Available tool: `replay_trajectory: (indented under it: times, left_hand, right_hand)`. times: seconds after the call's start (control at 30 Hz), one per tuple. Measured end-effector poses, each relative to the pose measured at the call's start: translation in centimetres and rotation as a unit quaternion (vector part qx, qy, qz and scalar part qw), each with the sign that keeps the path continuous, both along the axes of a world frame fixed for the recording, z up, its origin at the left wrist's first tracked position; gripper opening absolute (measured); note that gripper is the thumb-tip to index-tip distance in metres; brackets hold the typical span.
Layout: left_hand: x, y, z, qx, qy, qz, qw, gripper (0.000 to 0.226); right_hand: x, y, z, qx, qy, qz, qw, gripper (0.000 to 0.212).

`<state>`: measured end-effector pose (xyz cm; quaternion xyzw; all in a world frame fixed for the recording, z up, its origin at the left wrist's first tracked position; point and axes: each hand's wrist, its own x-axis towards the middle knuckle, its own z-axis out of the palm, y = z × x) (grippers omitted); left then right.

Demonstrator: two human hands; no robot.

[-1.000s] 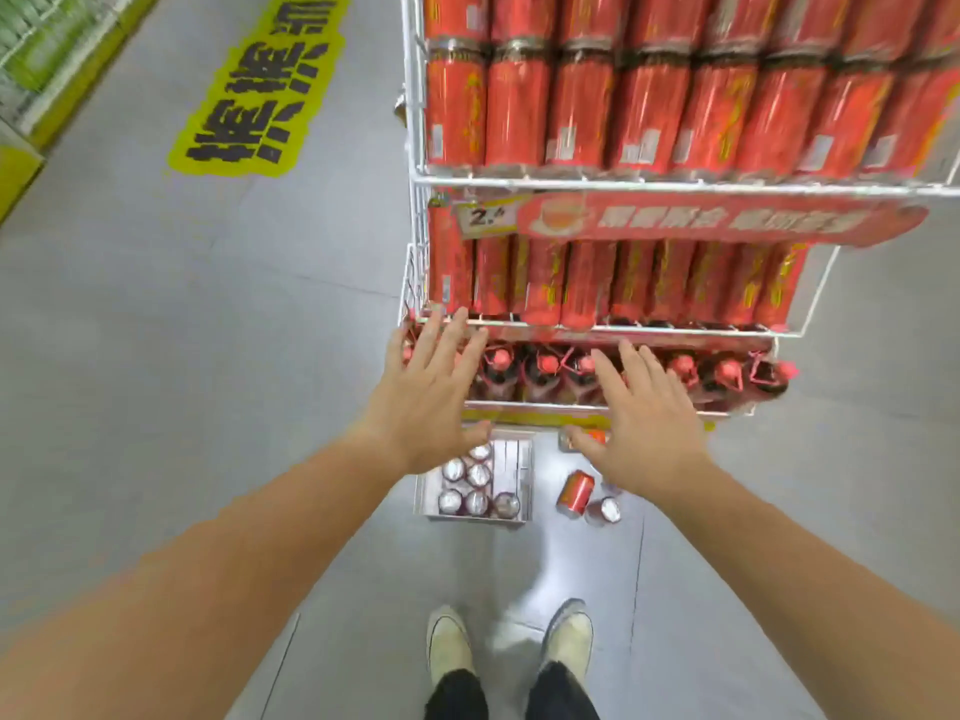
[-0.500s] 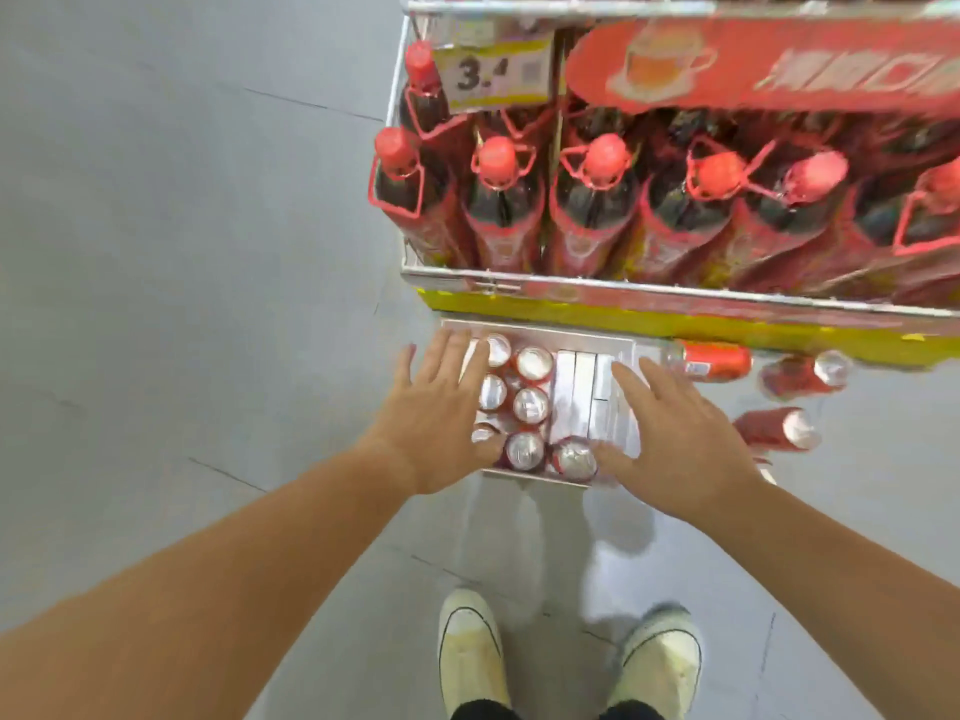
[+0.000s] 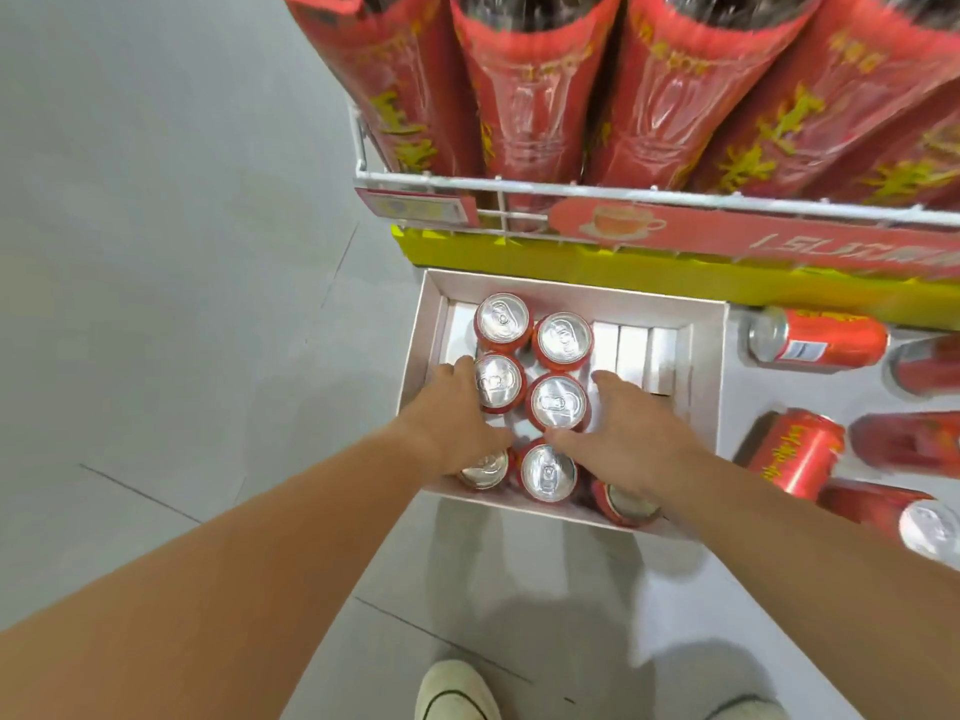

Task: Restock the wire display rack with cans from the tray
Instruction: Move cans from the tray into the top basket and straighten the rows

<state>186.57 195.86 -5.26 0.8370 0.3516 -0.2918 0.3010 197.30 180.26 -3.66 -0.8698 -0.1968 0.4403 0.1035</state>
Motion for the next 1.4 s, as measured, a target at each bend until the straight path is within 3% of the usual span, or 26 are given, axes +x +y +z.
replay_trajectory:
  times: [0.17, 0.4, 0.57, 0.7, 0.83, 1.03, 1.4]
  left_hand:
    - [0.5, -0.1, -2.1, -0.049, -0.063, 0.115, 0.990, 0.072]
    - [0.0, 0.8, -1.9, -0.061, -0.142, 0.152, 0.976, 0.049]
    - [-0.4, 1.0, -0.3, -0.117, -0.152, 0.209, 0.959, 0.058]
    - [-0.2, 1.7, 2.1, -0.190, -0.190, 0.254, 0.929, 0.054]
    - [0.4, 2.0, 4.9, -0.241, -0.215, 0.288, 0.901, 0.056]
    - [1.4, 1.4, 11.7, -0.296, -0.208, 0.330, 0.872, 0.033]
    - [4.1, 0.3, 33.4, -0.244, -0.285, 0.289, 0.881, 0.028]
  right_hand:
    - [-0.2, 1.8, -1.7, 0.015, 0.050, -0.057, 0.997, 0.082]
    - [0.2, 1.7, -2.4, 0.073, 0.033, -0.083, 0.993, 0.053]
    - [1.3, 0.3, -0.5, 0.113, 0.051, -0.124, 0.985, 0.050]
    - [2.5, -0.7, 1.8, 0.176, 0.097, -0.183, 0.962, 0.037]
    - [4.0, -1.1, 4.6, 0.237, 0.156, -0.235, 0.930, 0.038]
    - [5.2, -1.5, 10.4, 0.276, 0.175, -0.249, 0.912, 0.016]
    - [7.8, -3.2, 31.5, 0.374, 0.090, -0.269, 0.883, 0.012]
